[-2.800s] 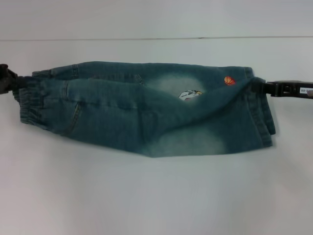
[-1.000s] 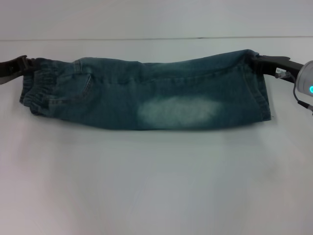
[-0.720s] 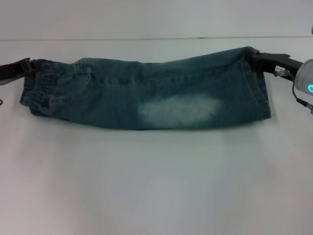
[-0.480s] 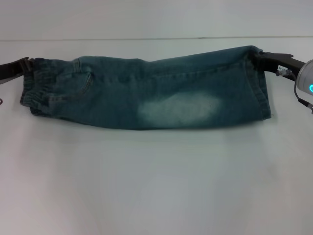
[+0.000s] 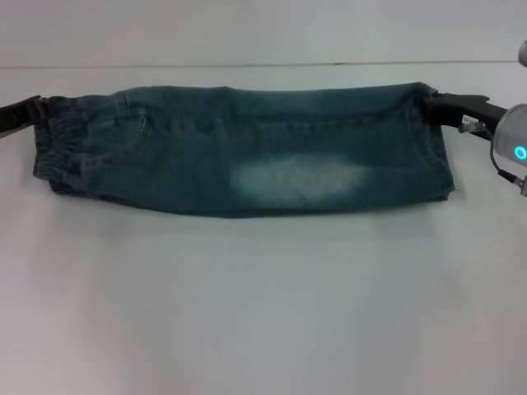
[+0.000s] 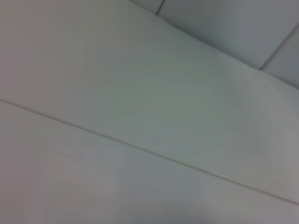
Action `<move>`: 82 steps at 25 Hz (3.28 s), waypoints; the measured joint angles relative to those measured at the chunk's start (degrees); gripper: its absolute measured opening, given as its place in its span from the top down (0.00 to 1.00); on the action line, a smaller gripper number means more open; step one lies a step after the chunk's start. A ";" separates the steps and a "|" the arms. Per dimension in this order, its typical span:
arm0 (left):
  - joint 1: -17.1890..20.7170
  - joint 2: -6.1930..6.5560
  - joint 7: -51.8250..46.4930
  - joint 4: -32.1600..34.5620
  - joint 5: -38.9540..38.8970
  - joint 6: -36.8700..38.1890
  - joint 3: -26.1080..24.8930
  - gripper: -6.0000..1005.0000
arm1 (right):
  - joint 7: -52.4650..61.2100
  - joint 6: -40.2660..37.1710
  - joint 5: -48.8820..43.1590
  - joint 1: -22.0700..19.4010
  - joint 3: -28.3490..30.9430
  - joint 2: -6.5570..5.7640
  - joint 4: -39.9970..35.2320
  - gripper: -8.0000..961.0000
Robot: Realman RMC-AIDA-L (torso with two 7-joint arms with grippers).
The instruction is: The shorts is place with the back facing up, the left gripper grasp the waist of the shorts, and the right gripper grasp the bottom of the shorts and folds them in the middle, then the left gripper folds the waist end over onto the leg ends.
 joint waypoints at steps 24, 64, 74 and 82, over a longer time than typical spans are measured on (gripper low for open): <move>3.49 -0.36 0.04 4.28 -2.82 0.50 1.57 0.42 | 6.15 -2.17 -0.07 -1.51 -4.08 -2.06 0.50 0.32; 2.01 1.45 -0.09 6.12 12.33 7.28 12.45 0.13 | 12.60 -54.04 -8.90 -10.24 -7.48 -2.63 -20.10 0.01; 1.60 1.43 0.04 5.27 12.41 4.62 12.68 0.15 | 12.83 -54.00 -8.93 -9.65 -7.77 -2.19 -20.16 0.01; 0.95 1.39 0.16 3.72 12.48 4.40 14.64 0.17 | 13.10 -53.81 -8.99 -9.43 -8.11 -2.19 -20.16 0.01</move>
